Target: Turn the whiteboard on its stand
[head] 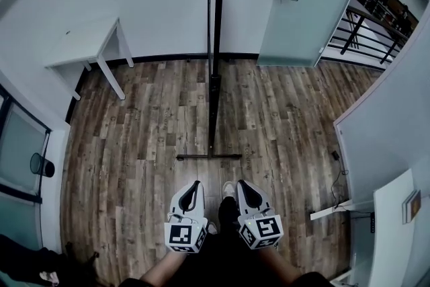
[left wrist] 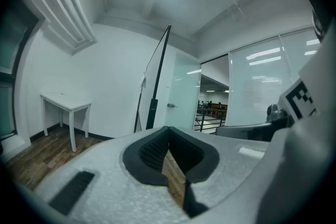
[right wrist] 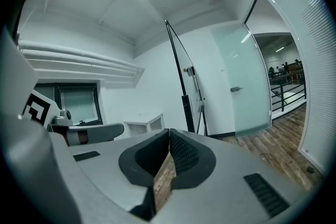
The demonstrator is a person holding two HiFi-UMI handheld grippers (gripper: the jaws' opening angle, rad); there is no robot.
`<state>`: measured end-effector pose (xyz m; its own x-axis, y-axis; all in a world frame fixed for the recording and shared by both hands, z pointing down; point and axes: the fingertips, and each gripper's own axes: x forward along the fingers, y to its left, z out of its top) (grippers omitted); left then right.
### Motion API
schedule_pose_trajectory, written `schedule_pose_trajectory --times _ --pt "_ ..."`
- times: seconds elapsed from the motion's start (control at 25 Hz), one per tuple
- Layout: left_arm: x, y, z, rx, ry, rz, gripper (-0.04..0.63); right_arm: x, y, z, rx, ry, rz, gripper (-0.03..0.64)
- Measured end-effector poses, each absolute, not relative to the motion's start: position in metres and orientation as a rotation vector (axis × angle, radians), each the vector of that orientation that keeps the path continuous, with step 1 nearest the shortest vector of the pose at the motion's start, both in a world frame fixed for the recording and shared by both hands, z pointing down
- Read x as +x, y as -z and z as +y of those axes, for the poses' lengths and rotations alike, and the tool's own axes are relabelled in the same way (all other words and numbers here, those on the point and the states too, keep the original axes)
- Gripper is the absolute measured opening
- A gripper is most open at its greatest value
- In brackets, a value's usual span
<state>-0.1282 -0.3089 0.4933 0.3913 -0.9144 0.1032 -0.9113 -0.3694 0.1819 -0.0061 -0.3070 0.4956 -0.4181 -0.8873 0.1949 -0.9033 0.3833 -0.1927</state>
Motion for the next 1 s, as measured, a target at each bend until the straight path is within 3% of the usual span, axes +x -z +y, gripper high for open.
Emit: schedule_pose_trajectory --times 1.0 --pt "-0.073 -0.504 -0.528 2.412 -0.053 -1.65 0.015 0.04 -0.493 -0.511 1.578 -0.409 -2.609 0.014"
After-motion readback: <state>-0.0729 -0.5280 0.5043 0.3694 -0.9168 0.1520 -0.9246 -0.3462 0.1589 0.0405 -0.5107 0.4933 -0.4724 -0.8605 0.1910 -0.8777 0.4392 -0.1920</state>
